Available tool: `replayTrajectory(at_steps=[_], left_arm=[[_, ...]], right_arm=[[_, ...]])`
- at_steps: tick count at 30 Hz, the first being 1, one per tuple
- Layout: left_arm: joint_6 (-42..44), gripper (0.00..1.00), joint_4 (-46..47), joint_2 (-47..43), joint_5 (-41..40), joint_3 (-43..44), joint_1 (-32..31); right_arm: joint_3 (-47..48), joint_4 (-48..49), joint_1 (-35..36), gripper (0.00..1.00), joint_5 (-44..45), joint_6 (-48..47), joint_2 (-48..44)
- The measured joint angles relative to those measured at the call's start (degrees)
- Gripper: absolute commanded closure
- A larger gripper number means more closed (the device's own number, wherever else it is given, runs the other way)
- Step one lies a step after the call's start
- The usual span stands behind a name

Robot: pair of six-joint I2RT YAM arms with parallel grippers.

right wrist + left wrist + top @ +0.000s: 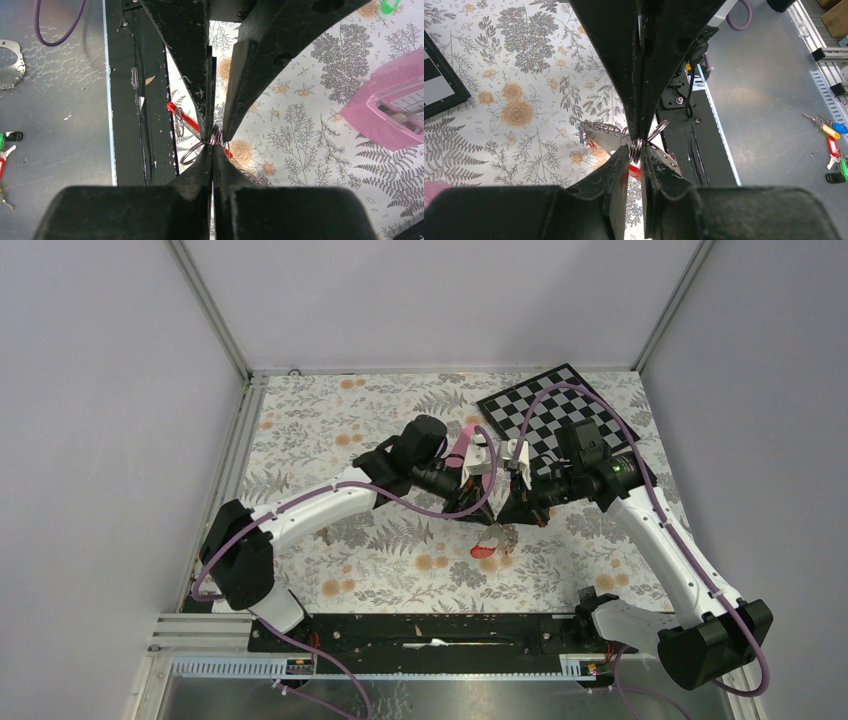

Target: Put the keys on the keyring

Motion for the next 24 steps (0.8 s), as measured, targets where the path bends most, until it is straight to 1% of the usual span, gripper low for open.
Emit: replayTrajectory(at_steps=[2,4,5,11,19,24], left_arm=[[0.02,0.9,-0.11,-0.11,0.07,0.0,0.0],[0.07,0.99,-0.2,-0.26,0.22,0.0,-0.02],[0.2,1.0,-0.31,-0.33,0.35,0.0,-0.02],[3.21,1.0,-1.81,-1.05,0.44,0.09,0.0],[12.33,1.0,-9.2,-2.16,-0.48,3.08,-0.02],[14.78,1.0,-10.91,-2.19,-0.57,3.82,-0.02]], right_arm=[[0.0,0.11,0.0,1.0,0.15,0.0,0.0],[0.0,0.26,0.0,1.0,0.2,0.0,0.02],[0.0,0.44,-0.04,1.0,0.26,0.0,0.0],[0.0,0.92,-0.13,1.0,0.11,0.42,0.02],[0.02,2.56,-0.09,1.0,-2.32,1.14,0.02],[0.02,2.99,-0.07,1.0,-2.89,1.79,0.02]])
